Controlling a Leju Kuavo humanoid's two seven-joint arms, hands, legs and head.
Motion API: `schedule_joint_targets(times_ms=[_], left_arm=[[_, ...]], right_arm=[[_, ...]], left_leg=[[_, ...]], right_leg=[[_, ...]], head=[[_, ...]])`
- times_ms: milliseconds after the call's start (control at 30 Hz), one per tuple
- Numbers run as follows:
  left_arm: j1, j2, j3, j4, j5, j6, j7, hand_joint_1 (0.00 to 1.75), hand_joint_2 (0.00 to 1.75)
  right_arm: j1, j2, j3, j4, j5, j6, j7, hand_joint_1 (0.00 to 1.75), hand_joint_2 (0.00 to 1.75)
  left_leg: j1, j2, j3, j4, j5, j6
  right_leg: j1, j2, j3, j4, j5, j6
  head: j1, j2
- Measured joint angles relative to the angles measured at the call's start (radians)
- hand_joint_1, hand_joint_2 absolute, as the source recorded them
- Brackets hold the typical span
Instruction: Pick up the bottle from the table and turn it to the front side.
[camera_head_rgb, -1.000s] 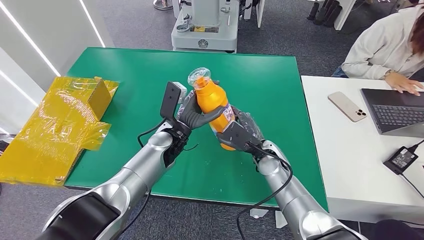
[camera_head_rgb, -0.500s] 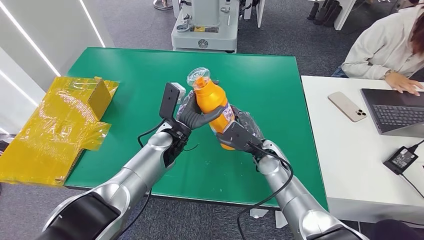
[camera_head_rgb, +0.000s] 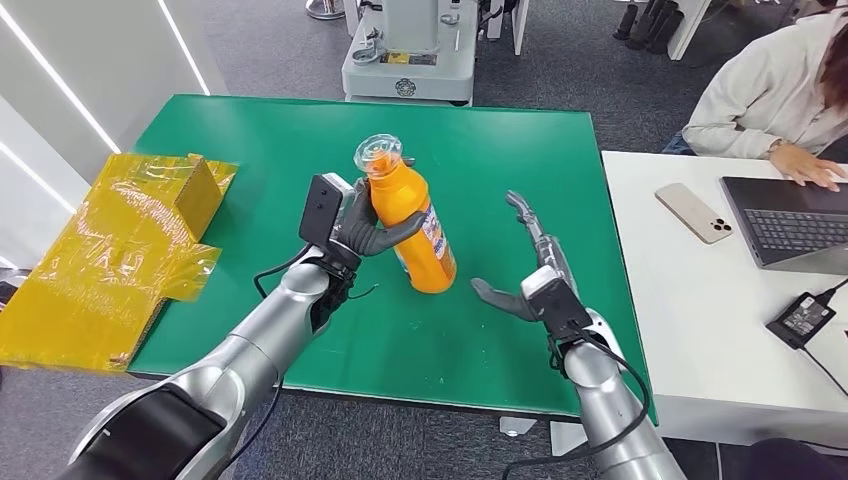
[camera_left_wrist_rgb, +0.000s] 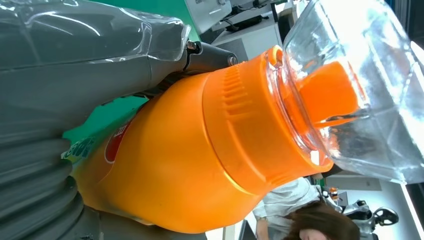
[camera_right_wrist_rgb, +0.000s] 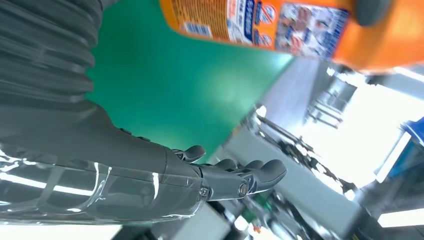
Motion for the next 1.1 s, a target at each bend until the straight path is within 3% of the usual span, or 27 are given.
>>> schedule_joint_targets(times_ms=[167,233,400,500,567,800,900,1100], left_arm=[[0.0,0.003,0.0,-0.009,-0.03,0.025,-0.002,1.75,1.75],[0.0,0.005,-0.006,-0.017,-0.086,0.088,-0.014,1.75,1.75],[-0.013,0.025,-0.065,-0.051,-0.372,0.446,-0.017,1.75,1.75],[-0.032,0.044,-0.108,-0.068,-0.597,0.673,0.067,1.75,1.75],[-0.043,0.059,-0.129,-0.084,-0.775,0.773,0.156,1.75,1.75],[-0.029,0.107,-0.122,-0.165,-1.257,0.804,0.344,1.75,1.75],[-0.023,0.137,-0.119,-0.18,-1.501,0.804,0.502,1.75,1.75],[-0.029,0.218,-0.232,-0.15,-1.566,0.804,0.761,1.75,1.75]], right_arm=[[0.078,-0.029,-0.004,-0.164,-0.009,-0.024,0.002,0.0,1.75],[0.102,-0.036,-0.004,-0.206,-0.014,-0.034,0.001,0.0,1.75],[0.16,-0.046,-0.004,-0.297,-0.006,-0.051,0.008,0.0,1.75],[0.182,-0.046,-0.006,-0.342,0.007,-0.049,0.024,0.0,1.75],[0.189,-0.046,-0.007,-0.367,0.011,-0.046,0.033,0.0,1.75],[0.193,-0.046,-0.013,-0.411,0.012,-0.034,0.038,0.0,1.75],[0.192,-0.046,-0.014,-0.419,0.009,-0.029,0.037,0.0,1.75],[0.19,-0.047,-0.016,-0.425,0.0,-0.029,0.035,0.0,1.75]], left_leg=[[0.0,0.0,0.0,0.0,0.0,0.0],[0.0,0.0,0.0,0.0,0.0,0.0],[0.0,0.0,0.0,0.0,0.0,0.0],[0.0,0.0,0.0,0.0,0.0,0.0],[0.0,0.0,0.0,0.0,0.0,0.0],[0.0,0.0,0.0,0.0,0.001,-0.001],[0.0,0.001,0.0,0.0,0.001,-0.001],[0.001,0.001,0.0,-0.001,0.001,-0.002]], right_leg=[[0.0,0.0,0.0,0.0,0.0,0.0],[0.0,0.0,0.0,0.0,0.0,0.0],[0.0,0.0,0.0,0.001,0.0,0.0],[0.0,0.0,0.0,0.001,0.0,0.0],[0.0,0.0,0.0,0.001,0.0,0.0],[0.0,0.0,0.0,0.001,0.0,0.0],[0.0,0.001,0.0,0.001,0.0,0.0],[0.001,0.001,-0.001,0.001,0.0,-0.001]], head=[[0.0,0.0],[0.0,0.0],[0.0,0.0],[0.0,0.0],[0.0,0.0],[0.0,0.0],[0.0,0.0],[0.0,0.0]])
